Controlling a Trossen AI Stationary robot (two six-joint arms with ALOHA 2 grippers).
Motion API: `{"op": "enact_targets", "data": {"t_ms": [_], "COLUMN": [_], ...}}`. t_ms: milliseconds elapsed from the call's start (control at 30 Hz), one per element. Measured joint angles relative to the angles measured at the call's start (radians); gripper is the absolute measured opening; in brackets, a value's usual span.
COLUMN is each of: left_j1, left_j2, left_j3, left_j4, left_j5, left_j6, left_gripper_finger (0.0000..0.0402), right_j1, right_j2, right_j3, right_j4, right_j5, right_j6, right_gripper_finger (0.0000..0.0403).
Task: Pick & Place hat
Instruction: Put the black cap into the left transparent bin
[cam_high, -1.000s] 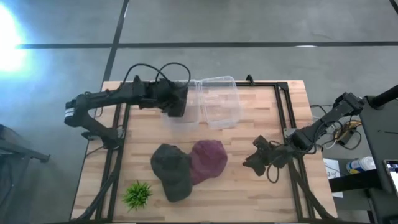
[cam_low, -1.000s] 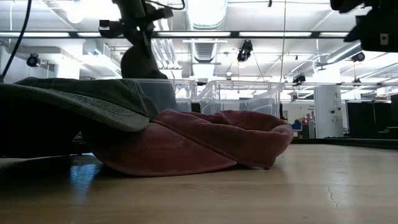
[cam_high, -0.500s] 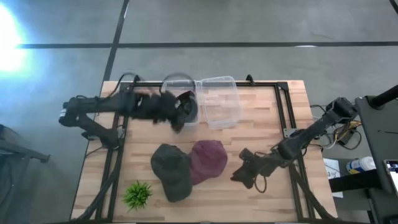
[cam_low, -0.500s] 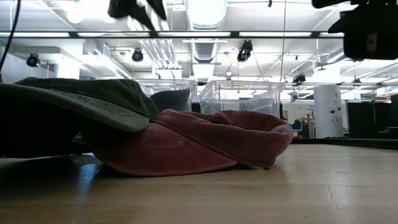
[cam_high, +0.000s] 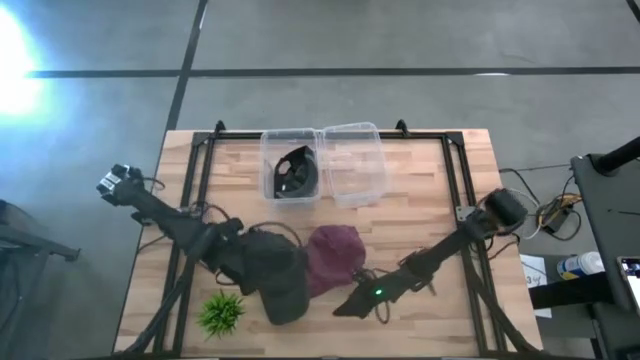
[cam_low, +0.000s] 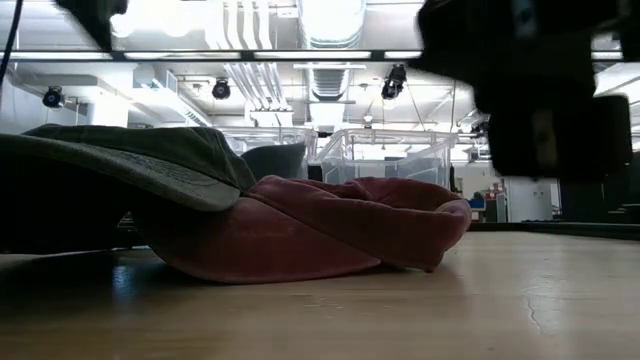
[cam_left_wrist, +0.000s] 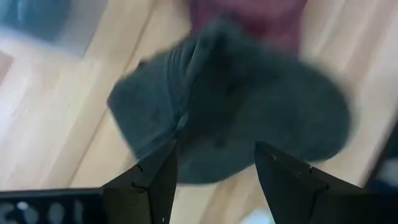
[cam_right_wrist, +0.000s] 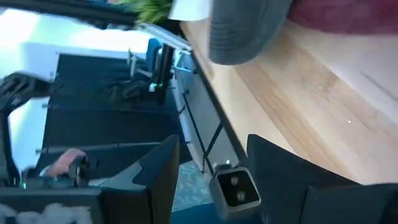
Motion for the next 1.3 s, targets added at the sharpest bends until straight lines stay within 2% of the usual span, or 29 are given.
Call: {"op": "enact_targets", "data": {"t_ms": [133,267,400,533,633,767,900,1100,1300], "left_j1": [-0.025,-0.025,-0.025,-0.025,-0.025,-0.028,-0.031,-0.031,-0.031], "left_j2": [0.000,0.000,0.000,0.000,0.000,0.002,0.002,0.002,0.001], "left_j3": [-0.142,-0.295,-0.404,-0.460,-0.481,-0.498,-0.507,-0.505,-0.470], "left_j4": [0.024,0.162,0.338,0.454,0.518,0.569,0.641,0.784,0.789], "left_j5": [0.020,0.052,0.077,0.103,0.135,0.185,0.188,0.162,0.108], "left_j6": [0.085,0.129,0.130,0.130,0.131,0.130,0.131,0.159,0.180], "left_gripper_finger": [0.0204,0.0204,0.0204,0.0204,0.0204,0.0204,0.0204,0.0204,0.0204], "right_j1": [-0.008,-0.028,-0.053,-0.079,-0.093,-0.099,-0.098,-0.105,-0.106], "right_j2": [0.163,0.306,0.396,0.448,0.459,0.434,0.371,0.329,0.326], "right_j3": [0.138,0.289,0.419,0.540,0.599,0.633,0.649,0.650,0.648], "right_j4": [0.001,-0.001,-0.013,-0.125,-0.229,-0.346,-0.457,-0.483,-0.518], "right_j5": [0.001,0.010,0.055,0.055,0.090,0.211,0.320,0.341,0.339], "right_j6": [0.070,0.114,0.139,0.139,0.130,0.102,0.079,0.024,0.026], "right_gripper_finger": [0.0185,0.0185,0.0185,0.0185,0.0185,0.0185,0.0185,0.0175,0.0114]}}
